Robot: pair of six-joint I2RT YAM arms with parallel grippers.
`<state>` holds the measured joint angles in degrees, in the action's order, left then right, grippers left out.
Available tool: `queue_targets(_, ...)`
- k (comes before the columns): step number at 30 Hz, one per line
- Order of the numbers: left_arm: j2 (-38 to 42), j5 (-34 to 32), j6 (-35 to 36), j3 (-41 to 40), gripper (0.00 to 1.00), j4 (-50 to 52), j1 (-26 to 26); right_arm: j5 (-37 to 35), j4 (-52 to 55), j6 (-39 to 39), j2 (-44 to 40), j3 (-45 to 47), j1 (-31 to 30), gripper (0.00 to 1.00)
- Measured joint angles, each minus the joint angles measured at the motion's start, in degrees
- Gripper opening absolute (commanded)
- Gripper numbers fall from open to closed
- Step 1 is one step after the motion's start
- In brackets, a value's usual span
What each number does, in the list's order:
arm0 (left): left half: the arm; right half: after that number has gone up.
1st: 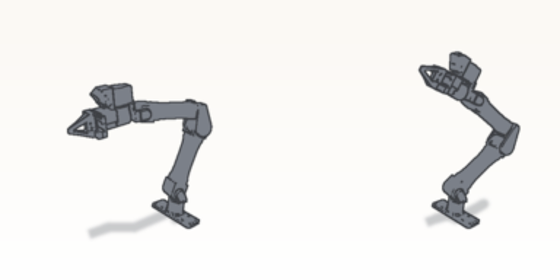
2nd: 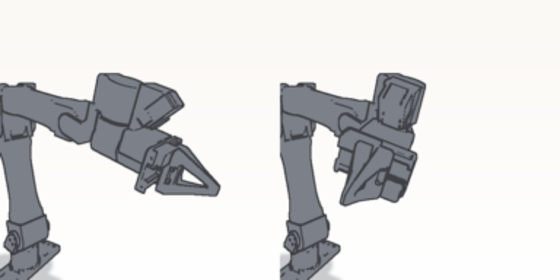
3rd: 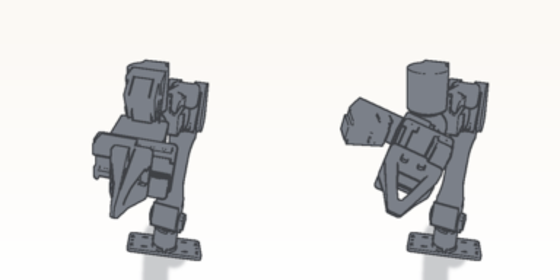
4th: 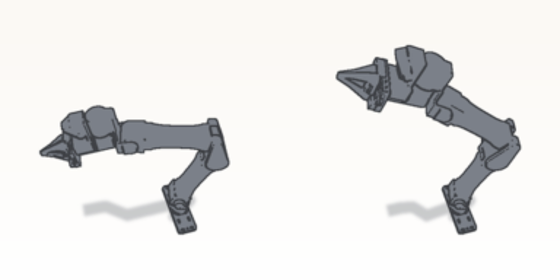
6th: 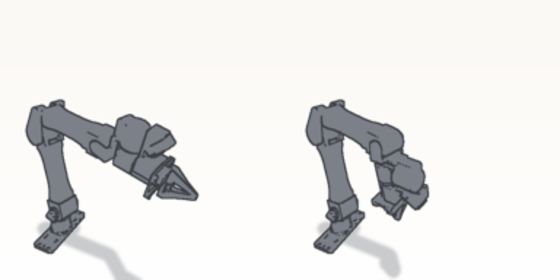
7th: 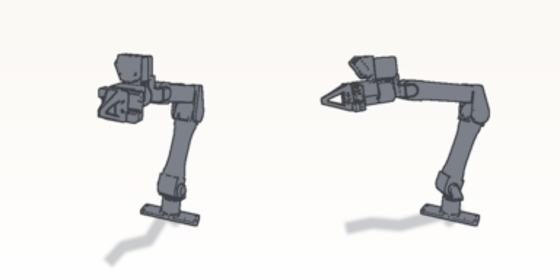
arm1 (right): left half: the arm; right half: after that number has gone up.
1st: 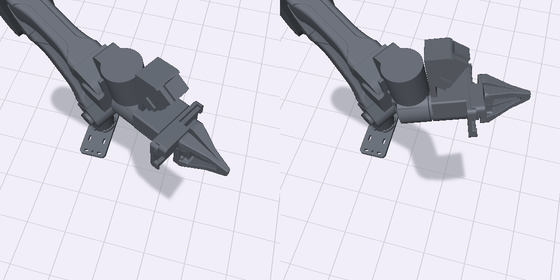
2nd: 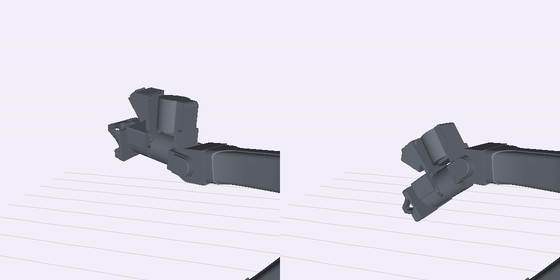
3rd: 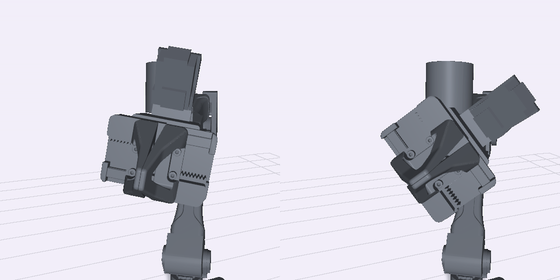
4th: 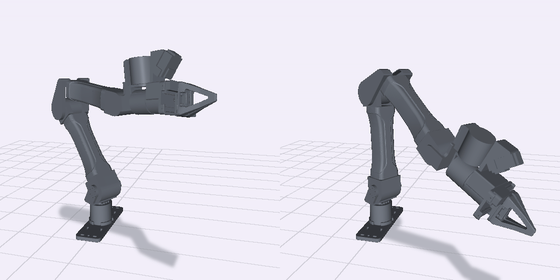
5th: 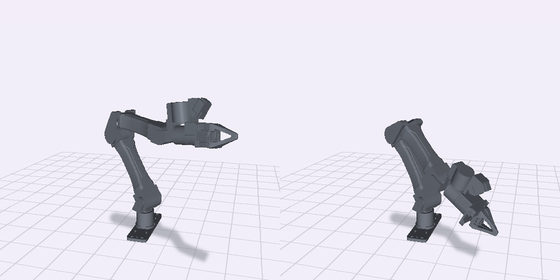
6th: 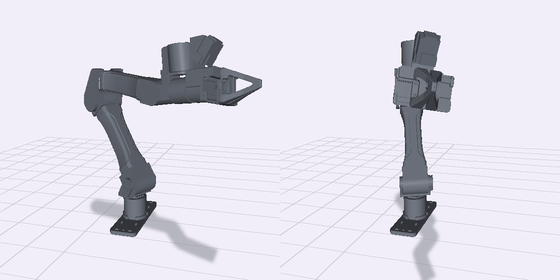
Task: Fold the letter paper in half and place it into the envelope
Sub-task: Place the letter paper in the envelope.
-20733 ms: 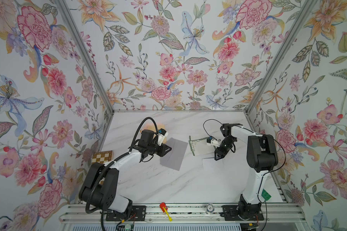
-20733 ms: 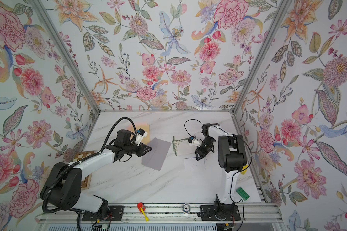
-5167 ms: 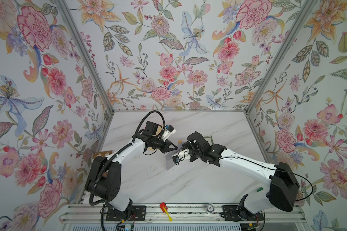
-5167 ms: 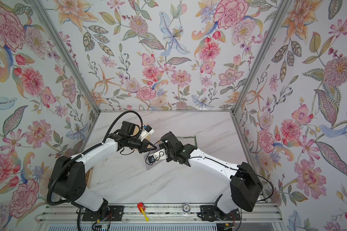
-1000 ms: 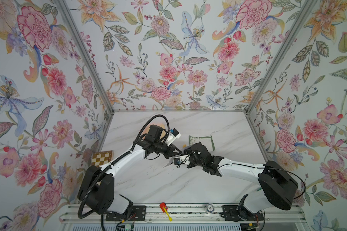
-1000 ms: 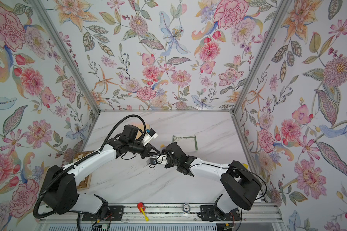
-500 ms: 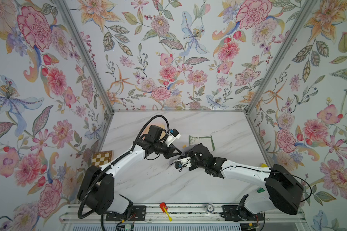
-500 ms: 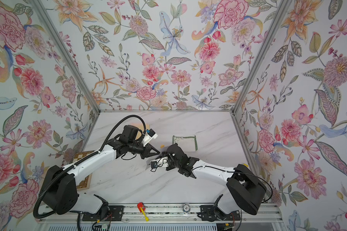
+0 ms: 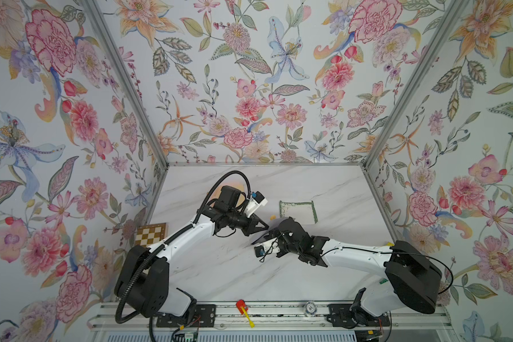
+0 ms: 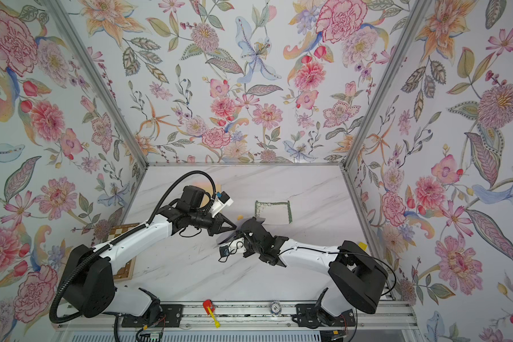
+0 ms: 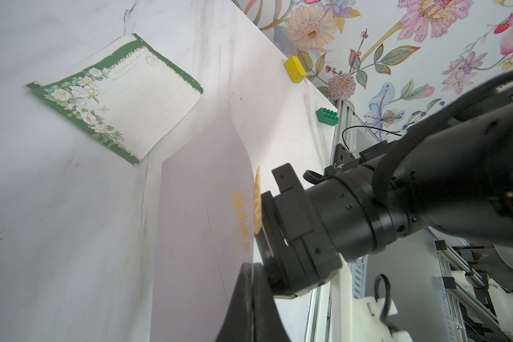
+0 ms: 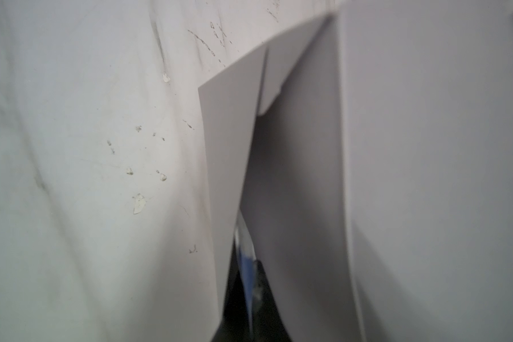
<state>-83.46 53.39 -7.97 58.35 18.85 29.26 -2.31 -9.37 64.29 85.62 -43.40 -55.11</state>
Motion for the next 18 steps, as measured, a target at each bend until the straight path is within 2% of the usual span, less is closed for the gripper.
queue_targets(1, 0.0, 0.0, 0.0, 0.0, 0.00, 0.0, 0.0, -0.4, 0.0, 0.0, 0.0, 0.0, -0.1, 0.08)
queue_targets(5, 0.0, 0.2, 0.0, 0.0, 0.00, 0.0, 0.0, -1.9, -0.1, 0.4, 0.0, 0.0, -0.6, 0.30)
queue_targets(8, 0.0, 0.3, 0.0, 0.0, 0.00, 0.0, 0.0, -2.4, -0.5, 0.5, 0.0, 0.0, -0.6, 0.40)
queue_targets(18, 0.0, 0.4, 0.0, 0.0, 0.00, 0.0, 0.0, -1.3, -0.9, -0.2, -1.9, 0.8, -0.3, 0.43)
